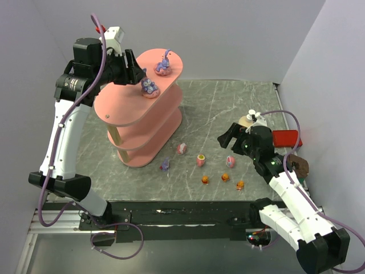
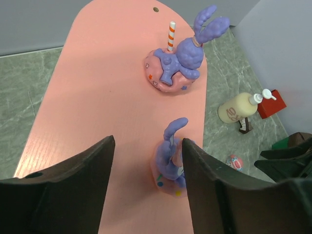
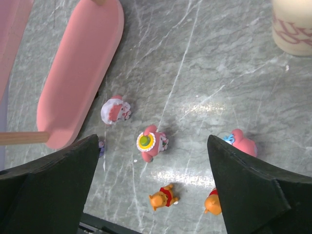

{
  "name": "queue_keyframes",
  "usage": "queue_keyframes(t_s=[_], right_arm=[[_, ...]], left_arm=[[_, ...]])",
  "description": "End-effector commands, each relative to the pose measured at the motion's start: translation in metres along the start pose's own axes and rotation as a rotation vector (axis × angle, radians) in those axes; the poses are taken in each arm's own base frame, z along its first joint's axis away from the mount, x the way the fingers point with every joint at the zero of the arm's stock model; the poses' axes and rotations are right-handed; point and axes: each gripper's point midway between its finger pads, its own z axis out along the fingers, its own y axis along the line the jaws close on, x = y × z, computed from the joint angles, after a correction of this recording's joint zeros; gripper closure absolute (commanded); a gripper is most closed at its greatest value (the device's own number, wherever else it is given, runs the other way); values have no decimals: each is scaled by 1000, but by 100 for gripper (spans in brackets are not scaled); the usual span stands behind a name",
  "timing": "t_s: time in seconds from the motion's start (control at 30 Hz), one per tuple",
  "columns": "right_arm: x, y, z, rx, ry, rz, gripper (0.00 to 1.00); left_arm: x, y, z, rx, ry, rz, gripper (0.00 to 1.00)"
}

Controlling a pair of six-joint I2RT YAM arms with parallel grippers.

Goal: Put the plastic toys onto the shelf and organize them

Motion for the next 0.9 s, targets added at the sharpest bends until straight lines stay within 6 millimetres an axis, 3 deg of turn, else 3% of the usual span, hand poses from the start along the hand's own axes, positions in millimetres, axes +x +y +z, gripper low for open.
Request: queue_keyframes(t_s=[0.0,0.33,0.43,0.47,0.5,0.53,0.57,0.6,0.63,0.67,0.7,0.73,0.77,0.83,0.87], right_arm=[[-7,12,-3,-80,-41,-21,0],[-4,22,-4,-140,-12,-84,0],[0,35,-6,-227,5,-129,0],[1,41,-7,-259,8,-142,0],[4,43,-7,-286,15,-162,0],[1,51,-8,-326,-1,-179,0],[8,63,-12,-396,21,-203,0],[13,69,-13,-433,24,-234,0],[11,82,-17,-491,-6,-270,0],[20,95,-21,-531,-4,-308,0],[25,103,-22,-553,-17,-369,0],[29,113,-24,-583,-28,-408,0],[42,129,-30,-640,-16,-454,0],[58,142,-28,-697,8,-529,0],[63,152,-28,-734,-1,-549,0]], left_arm=[[-29,-19,-26,51,-113,27,35],[-42,-20,-43,24,-182,15,25],[-47,-20,-60,0,-238,5,18],[-53,-20,-77,-23,-286,5,16],[-47,-16,-77,-38,-284,-6,13],[-51,-16,-84,-43,-321,-13,10],[-55,-20,-105,-50,-371,-14,6],[-45,-10,-103,-90,-364,-29,0],[-43,-7,-110,-109,-382,-40,3],[-47,-11,-132,-113,-443,-39,4],[-35,-1,-131,-151,-436,-53,4],[-36,-1,-154,-171,-492,-65,4],[-36,2,-162,-188,-528,-74,4],[-20,21,-167,-276,-550,-107,4],[-21,22,-190,-293,-621,-118,4]])
